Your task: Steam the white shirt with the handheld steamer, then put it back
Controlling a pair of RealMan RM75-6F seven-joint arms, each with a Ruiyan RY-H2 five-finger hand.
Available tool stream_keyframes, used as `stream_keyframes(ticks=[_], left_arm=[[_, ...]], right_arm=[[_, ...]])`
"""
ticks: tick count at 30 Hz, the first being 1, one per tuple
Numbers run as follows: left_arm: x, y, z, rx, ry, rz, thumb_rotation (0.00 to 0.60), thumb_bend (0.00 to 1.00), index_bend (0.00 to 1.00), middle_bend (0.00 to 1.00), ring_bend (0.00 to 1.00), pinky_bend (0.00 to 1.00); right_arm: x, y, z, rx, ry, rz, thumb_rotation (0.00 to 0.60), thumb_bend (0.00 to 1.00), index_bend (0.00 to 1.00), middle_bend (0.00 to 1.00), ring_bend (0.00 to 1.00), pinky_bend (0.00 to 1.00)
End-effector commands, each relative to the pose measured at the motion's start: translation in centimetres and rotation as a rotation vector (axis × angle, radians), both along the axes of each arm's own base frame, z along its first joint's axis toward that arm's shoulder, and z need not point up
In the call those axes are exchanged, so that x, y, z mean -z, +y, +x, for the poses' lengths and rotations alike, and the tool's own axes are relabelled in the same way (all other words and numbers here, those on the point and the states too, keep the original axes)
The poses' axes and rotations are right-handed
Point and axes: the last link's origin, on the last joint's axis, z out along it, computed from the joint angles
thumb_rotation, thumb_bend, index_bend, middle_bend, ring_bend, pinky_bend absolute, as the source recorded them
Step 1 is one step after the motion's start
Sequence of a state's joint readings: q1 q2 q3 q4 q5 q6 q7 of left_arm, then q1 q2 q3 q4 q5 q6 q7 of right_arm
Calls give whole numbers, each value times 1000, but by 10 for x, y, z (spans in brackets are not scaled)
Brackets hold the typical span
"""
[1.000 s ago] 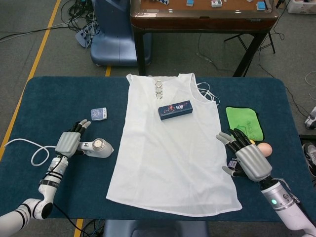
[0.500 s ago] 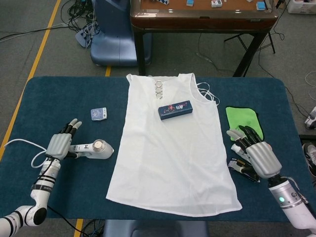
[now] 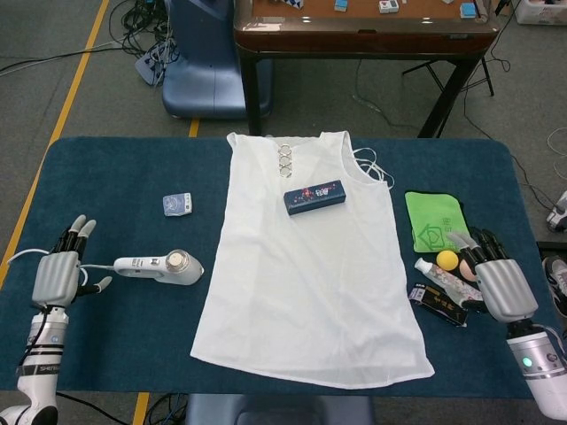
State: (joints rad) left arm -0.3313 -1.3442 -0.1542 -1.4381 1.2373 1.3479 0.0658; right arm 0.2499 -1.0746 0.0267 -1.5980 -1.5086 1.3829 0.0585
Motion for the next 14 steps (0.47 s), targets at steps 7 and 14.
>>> stream_keyframes(ticks=[7, 14], left_arm=[[-14, -63, -1, -13, 22, 43, 600, 112, 0, 12, 21, 203], [-15, -83, 4, 7, 41, 66, 600, 112, 0, 26, 25, 203]], right_arm=[[-5, 18, -8, 44, -4, -45, 600, 255, 79, 153, 14, 17], [-3, 26, -13, 76, -17, -52, 600, 255, 79, 153, 14, 18]])
